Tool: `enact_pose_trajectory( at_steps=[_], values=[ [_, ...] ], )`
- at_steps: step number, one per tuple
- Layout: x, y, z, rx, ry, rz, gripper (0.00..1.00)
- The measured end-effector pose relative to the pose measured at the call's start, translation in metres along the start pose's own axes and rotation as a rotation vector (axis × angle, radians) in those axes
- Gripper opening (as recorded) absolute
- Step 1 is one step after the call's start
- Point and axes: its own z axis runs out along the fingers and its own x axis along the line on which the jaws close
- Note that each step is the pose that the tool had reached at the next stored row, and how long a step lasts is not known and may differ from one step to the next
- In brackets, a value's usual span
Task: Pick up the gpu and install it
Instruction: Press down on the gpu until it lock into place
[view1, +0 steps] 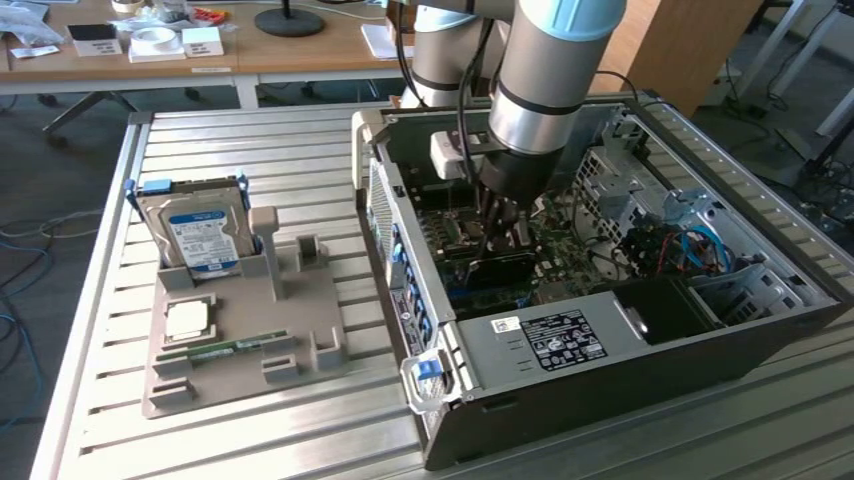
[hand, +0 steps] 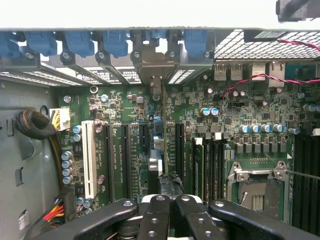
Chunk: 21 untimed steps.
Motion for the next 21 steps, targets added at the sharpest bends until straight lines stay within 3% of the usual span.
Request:
enact_pose_trajectory(
  at_steps=[15, 21],
  values=[
    [0.0000, 0.0000, -0.0005, 0.0001, 0.0002, 0.000, 0.11],
    [-0.0003, 0.0000, -0.0087, 0.0001, 0.0008, 0.000, 0.11]
  ],
)
